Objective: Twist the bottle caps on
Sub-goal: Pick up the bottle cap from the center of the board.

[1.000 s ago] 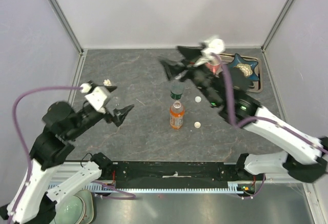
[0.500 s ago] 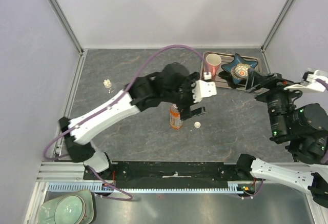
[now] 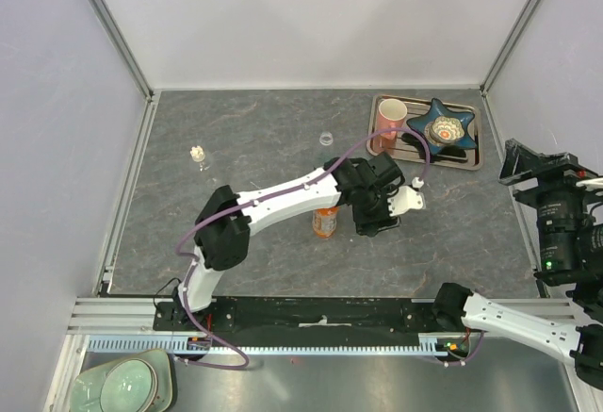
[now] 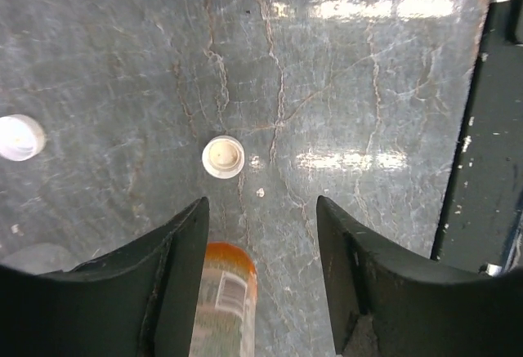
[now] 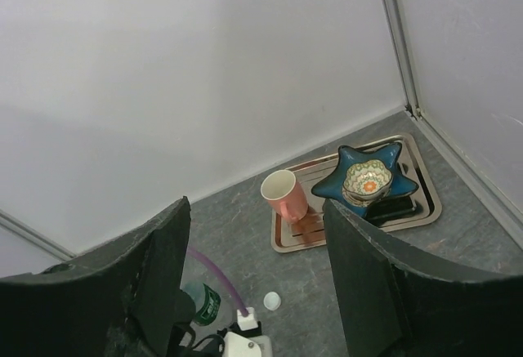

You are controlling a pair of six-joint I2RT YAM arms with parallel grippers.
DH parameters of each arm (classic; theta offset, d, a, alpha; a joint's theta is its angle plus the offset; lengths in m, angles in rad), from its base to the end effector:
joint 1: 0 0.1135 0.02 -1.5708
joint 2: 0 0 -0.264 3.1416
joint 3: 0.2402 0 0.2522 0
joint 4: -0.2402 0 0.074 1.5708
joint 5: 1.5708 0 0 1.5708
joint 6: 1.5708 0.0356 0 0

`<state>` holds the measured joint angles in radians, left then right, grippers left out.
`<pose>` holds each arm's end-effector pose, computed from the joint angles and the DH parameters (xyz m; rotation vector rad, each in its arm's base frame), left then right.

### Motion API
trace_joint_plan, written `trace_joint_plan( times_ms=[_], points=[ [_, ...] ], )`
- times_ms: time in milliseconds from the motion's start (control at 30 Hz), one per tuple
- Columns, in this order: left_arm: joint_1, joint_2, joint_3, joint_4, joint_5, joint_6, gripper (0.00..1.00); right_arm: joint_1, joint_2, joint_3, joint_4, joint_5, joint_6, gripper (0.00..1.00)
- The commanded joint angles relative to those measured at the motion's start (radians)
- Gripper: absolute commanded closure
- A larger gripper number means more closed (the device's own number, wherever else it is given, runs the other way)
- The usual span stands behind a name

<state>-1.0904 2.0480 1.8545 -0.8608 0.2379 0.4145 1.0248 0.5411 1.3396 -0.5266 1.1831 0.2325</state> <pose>0.1990 -0.4001 0.2653 1.8947 1.8999 -0.5373 0.0312 -0.0121 0.4903 0.4751 1.3955 0.2551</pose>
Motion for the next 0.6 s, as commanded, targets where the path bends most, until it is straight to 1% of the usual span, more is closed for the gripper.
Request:
trace_joint_plan(
  times_ms=[0,133,267,400,567],
  points=[
    [-0.008,0.058,0.021,0.057,-0.028,0.029,0.37,0.001,-0.012,0.003,-0.047,0.0,-0.013,0.27],
    [-0.008,0.133,0.032,0.065,-0.038,0.041,0.38,0.001,-0.015,0.01,-0.056,-0.014,-0.033,0.27],
    [-0.005,0.159,0.022,0.097,-0.058,0.049,0.37,0.001,-0.018,0.004,-0.061,-0.034,-0.042,0.27],
    [0.029,0.182,0.041,0.12,-0.069,0.035,0.38,0.003,-0.009,-0.005,-0.061,-0.053,-0.047,0.26],
    [0.067,0.182,0.054,0.129,-0.048,0.015,0.42,0.003,0.011,-0.017,-0.059,-0.066,-0.048,0.26]
  ],
)
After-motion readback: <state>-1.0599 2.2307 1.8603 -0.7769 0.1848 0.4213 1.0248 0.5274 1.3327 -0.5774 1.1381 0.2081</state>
